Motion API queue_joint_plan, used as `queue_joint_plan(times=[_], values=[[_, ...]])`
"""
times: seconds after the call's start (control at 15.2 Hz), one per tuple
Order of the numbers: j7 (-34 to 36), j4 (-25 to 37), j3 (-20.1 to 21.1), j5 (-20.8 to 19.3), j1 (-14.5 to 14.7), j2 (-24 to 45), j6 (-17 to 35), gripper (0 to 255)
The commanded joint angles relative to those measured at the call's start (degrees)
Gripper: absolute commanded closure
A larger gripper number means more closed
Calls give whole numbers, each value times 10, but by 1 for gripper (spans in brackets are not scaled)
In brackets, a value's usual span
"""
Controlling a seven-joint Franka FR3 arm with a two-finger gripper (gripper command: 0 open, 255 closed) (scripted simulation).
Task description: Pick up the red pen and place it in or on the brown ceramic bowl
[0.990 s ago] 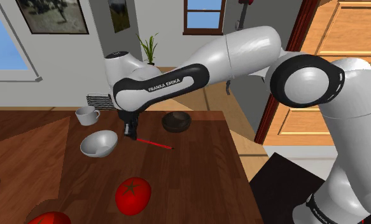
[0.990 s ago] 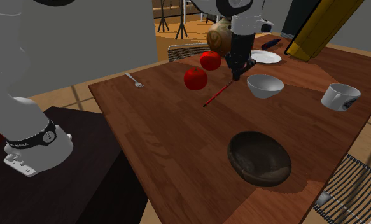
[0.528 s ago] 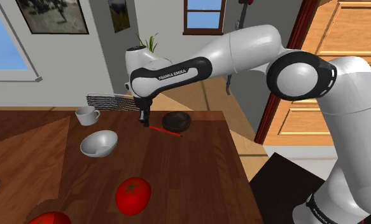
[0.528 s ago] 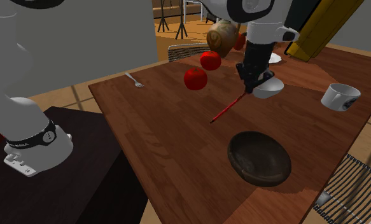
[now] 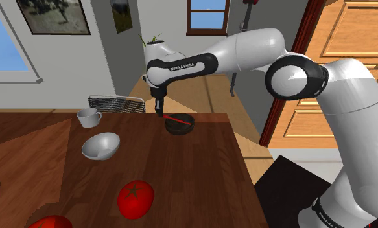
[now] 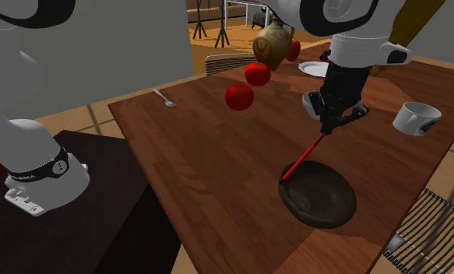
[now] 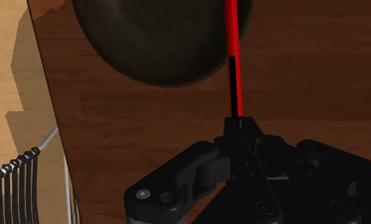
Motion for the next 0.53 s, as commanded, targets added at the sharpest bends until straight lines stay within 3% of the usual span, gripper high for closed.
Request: queue_joint_plan(times=[0.0,0.2,0.46], values=[[-24,29,-4,2,-15,16,-12,255],[-58,87,-10,4,-35,49,-37,255],[-56,64,-11,2,-37,53,-9,255]])
